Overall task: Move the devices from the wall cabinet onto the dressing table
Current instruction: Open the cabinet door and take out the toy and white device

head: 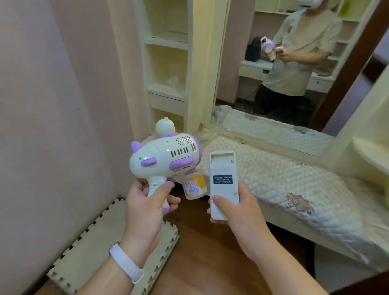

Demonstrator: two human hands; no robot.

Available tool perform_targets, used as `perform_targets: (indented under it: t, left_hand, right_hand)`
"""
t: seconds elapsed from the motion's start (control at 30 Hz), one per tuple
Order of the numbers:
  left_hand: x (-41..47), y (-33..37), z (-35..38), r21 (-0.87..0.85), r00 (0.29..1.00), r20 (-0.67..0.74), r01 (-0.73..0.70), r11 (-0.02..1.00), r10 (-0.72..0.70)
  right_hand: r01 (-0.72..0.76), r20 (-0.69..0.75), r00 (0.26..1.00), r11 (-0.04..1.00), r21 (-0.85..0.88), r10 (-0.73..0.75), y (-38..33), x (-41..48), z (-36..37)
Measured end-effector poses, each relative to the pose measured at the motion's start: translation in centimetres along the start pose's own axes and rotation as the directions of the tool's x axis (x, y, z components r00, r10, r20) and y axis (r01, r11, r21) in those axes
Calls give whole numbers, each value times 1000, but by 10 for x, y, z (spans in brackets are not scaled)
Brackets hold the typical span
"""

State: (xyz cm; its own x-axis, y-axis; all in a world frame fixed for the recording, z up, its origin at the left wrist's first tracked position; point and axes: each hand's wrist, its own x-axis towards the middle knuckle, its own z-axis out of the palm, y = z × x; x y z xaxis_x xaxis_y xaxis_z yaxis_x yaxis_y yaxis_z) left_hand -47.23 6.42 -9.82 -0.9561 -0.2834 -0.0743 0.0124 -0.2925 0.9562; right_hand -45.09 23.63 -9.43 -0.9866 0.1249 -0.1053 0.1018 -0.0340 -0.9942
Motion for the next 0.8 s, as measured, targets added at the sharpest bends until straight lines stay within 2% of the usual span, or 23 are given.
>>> perform_targets:
  t: [0.23,0.57,0.8]
  left_hand:
    - [100,-14,14,-51,993,49,105,993,-103]
    - [209,-49,49,-44,969,112,228,973,-222]
    - [254,-80,102,47,966,133,218,975,-222]
  right_hand:
    - [-59,-86,995,995,-86,51,-9,86,16]
    - [-120,-220,970,989,-80,100,5,166,11]
    - [-138,-272,955,990,-41,122,17,228,-24]
